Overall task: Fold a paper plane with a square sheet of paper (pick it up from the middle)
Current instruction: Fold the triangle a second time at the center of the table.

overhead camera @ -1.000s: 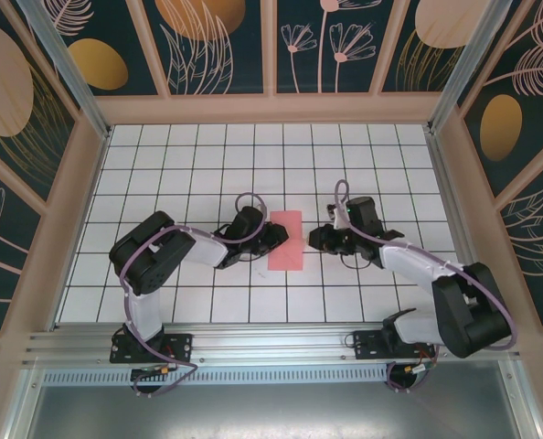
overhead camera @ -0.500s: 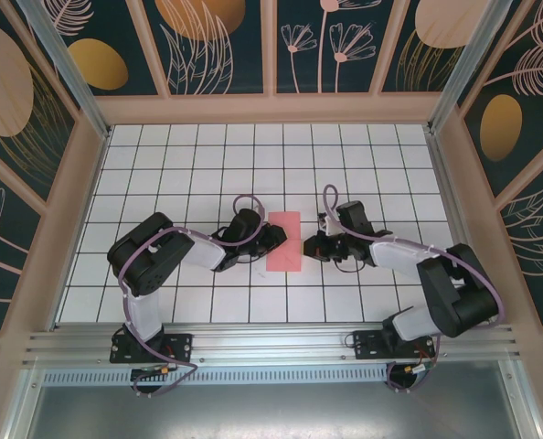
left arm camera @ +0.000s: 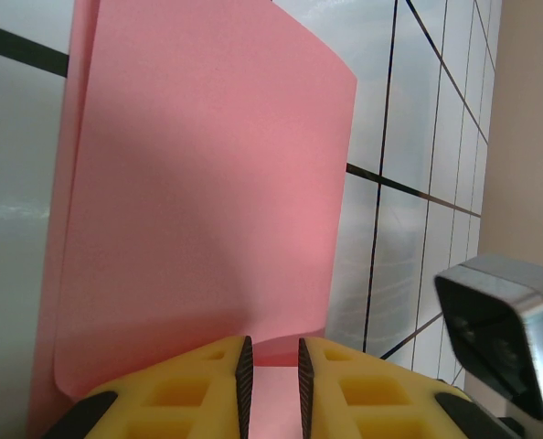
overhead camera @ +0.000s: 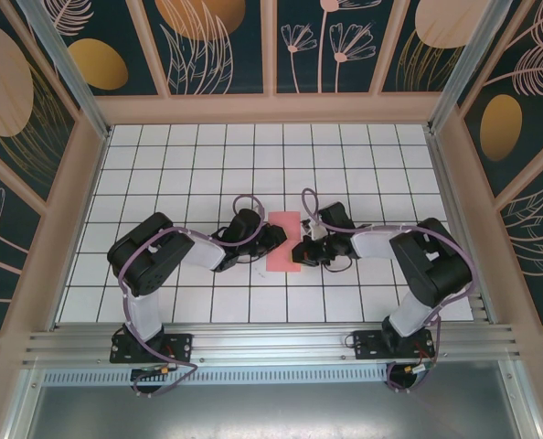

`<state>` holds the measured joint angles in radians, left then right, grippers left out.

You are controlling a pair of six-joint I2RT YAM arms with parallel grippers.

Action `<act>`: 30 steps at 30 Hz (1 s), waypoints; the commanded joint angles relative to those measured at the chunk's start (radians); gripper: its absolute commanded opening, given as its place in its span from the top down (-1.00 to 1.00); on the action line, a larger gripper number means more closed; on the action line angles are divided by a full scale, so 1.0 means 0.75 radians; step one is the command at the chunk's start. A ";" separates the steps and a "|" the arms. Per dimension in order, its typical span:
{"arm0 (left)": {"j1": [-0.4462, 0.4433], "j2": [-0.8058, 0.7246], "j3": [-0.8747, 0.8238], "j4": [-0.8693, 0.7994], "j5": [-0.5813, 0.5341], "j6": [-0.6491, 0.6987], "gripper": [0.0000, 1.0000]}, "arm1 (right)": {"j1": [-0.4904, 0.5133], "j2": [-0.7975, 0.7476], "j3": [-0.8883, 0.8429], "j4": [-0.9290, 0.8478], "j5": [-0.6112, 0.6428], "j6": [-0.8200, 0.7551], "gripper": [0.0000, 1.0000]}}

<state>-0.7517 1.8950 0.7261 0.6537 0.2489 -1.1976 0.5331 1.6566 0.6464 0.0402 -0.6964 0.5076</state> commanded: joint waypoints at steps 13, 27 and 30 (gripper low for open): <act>0.007 -0.002 -0.040 -0.152 -0.070 0.018 0.56 | 0.006 -0.037 -0.042 -0.130 0.003 -0.084 0.92; 0.006 0.007 -0.038 -0.160 -0.075 0.018 0.57 | -0.067 -0.081 -0.196 -0.109 -0.080 -0.083 0.89; 0.008 0.010 -0.034 -0.161 -0.073 0.022 0.57 | -0.065 -0.100 -0.213 -0.136 -0.075 -0.095 0.89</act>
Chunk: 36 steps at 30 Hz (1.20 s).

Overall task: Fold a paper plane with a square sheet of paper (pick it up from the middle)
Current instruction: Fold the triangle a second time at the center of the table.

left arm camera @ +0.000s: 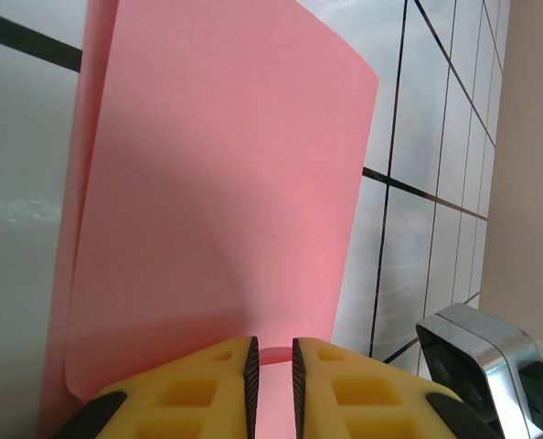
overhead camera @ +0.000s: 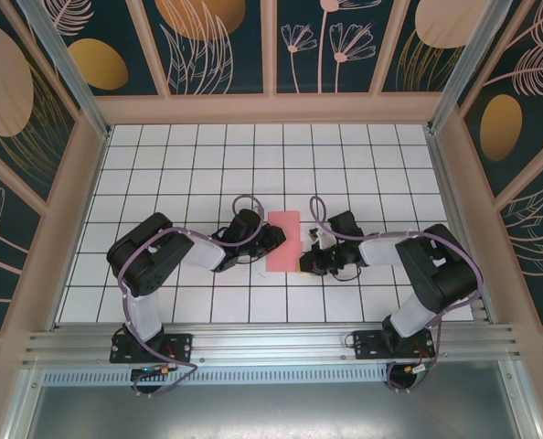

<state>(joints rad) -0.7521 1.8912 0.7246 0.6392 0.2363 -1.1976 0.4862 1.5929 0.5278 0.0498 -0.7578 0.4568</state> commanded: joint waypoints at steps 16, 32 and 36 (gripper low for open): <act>0.007 0.025 -0.006 -0.136 -0.019 0.037 0.56 | -0.004 -0.047 0.177 -0.050 -0.060 0.062 0.88; 0.007 -0.121 0.045 -0.168 0.027 0.081 0.27 | -0.002 0.176 0.096 0.014 0.069 0.067 0.92; -0.001 -0.204 0.046 -0.190 0.040 0.082 0.26 | 0.000 0.176 0.092 0.016 0.083 0.074 0.92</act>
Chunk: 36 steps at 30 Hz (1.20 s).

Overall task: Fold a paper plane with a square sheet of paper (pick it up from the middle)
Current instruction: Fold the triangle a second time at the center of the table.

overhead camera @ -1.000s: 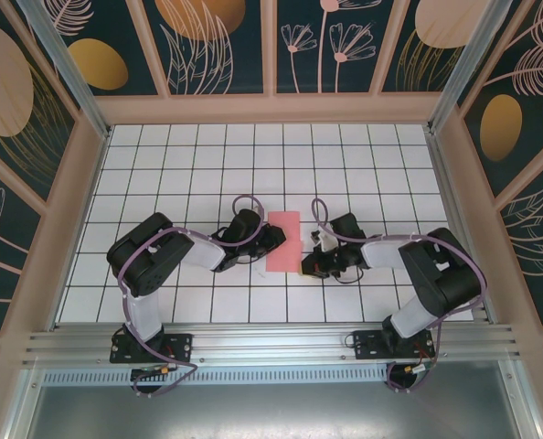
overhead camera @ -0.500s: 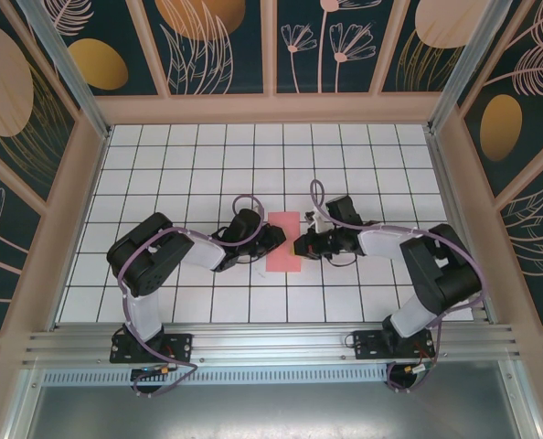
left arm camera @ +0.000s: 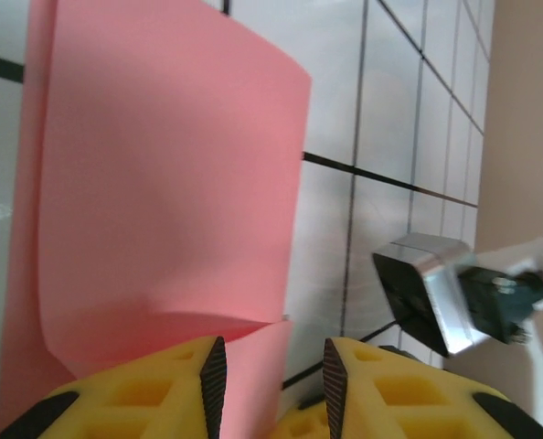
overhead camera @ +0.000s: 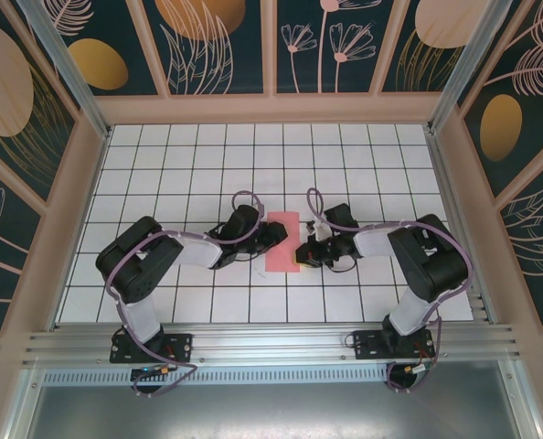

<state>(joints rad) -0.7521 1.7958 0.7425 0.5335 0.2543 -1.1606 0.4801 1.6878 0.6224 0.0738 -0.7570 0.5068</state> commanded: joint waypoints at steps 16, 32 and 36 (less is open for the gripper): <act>-0.073 0.100 -0.044 0.168 0.096 -0.111 0.50 | 0.008 0.046 -0.026 -0.022 0.091 0.014 0.94; -0.006 0.031 -0.045 -0.120 -0.160 0.006 0.45 | 0.023 0.037 -0.028 -0.108 0.154 -0.035 1.00; 0.001 0.027 0.014 -0.251 -0.202 0.029 0.41 | 0.040 0.035 -0.018 -0.121 0.166 -0.039 1.00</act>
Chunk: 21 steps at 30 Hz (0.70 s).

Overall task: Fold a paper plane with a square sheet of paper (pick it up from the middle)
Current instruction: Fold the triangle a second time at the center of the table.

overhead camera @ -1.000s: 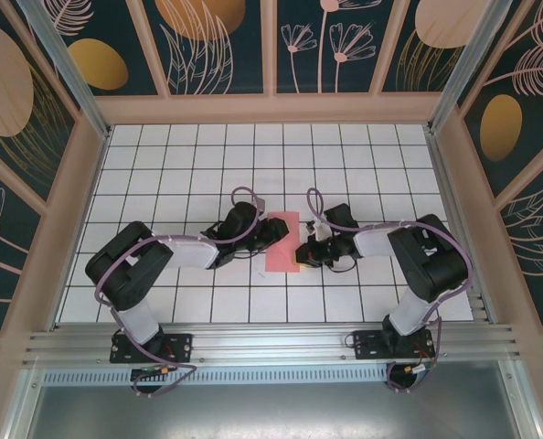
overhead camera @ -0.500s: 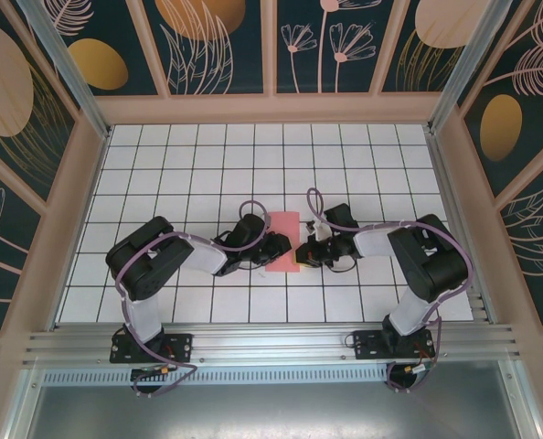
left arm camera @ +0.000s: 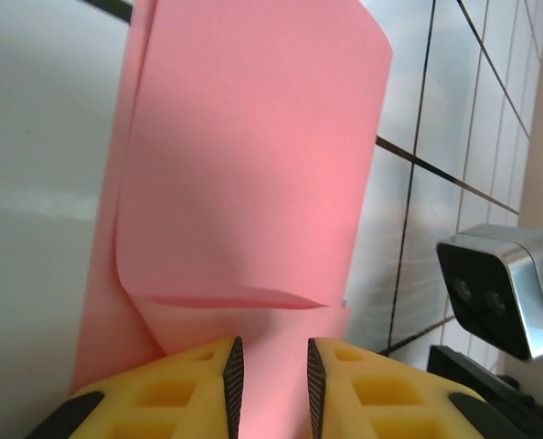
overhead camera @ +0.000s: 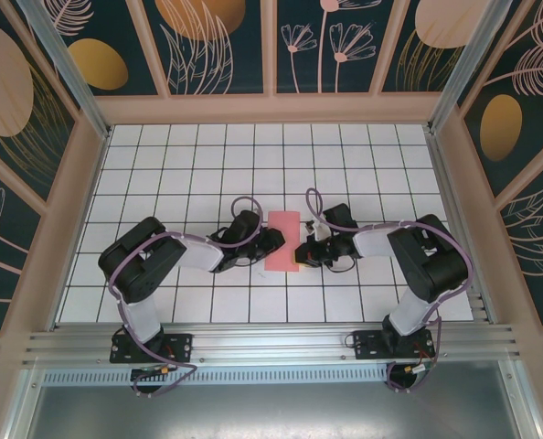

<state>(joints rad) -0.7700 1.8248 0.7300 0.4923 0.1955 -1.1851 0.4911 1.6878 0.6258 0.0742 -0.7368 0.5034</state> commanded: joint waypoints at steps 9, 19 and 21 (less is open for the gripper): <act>0.080 -0.031 0.035 -0.236 -0.157 0.073 0.36 | 0.036 0.032 -0.016 -0.124 0.137 -0.033 1.00; 0.135 -0.046 0.088 -0.321 -0.160 0.097 0.26 | 0.038 0.012 -0.024 -0.123 0.140 -0.025 1.00; 0.135 -0.069 0.080 -0.325 -0.173 0.093 0.23 | 0.041 0.001 -0.018 -0.123 0.138 -0.023 1.00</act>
<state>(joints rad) -0.6849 1.7981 0.7837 0.3344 0.1242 -1.1442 0.5091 1.6840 0.6334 0.0723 -0.7132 0.5037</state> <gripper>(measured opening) 0.379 0.050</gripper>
